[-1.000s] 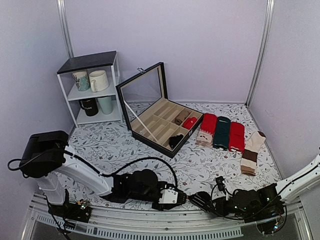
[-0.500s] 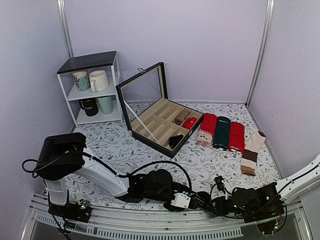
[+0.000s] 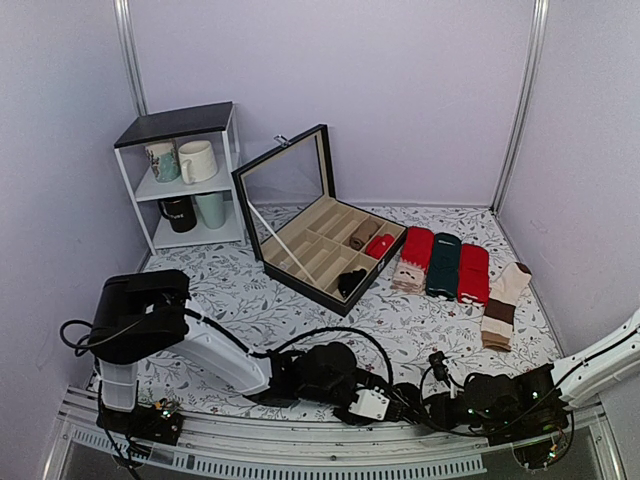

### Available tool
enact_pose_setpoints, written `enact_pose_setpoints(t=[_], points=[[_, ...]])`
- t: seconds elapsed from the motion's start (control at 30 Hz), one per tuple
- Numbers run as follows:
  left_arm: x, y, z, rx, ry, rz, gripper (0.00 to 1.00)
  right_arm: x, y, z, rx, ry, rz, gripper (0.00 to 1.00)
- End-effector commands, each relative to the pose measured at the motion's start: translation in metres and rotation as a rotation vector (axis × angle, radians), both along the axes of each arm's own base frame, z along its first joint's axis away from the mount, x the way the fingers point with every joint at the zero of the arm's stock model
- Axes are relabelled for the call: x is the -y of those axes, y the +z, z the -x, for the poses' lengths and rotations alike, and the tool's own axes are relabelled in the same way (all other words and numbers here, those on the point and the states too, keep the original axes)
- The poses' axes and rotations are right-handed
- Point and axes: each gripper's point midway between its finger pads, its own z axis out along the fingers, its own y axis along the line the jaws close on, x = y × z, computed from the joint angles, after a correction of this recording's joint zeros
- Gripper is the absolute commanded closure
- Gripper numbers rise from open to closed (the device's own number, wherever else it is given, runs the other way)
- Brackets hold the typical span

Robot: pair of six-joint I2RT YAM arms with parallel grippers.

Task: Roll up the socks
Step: Roll the sock at the corner of the board.

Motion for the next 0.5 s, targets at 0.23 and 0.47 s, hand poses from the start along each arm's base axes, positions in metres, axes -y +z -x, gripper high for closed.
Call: enact_pose_setpoints(t=[0.23,0.47], points=[[-0.015,0.013,-0.001,0.031,0.041,0.050,0.50,0.023,-0.028,0.003,-0.025,0.016,0.140,0.86],[-0.017,0.068,0.006,0.022,0.023,0.166,0.44,0.024,-0.029,0.002,-0.023,0.013,0.144,0.86]])
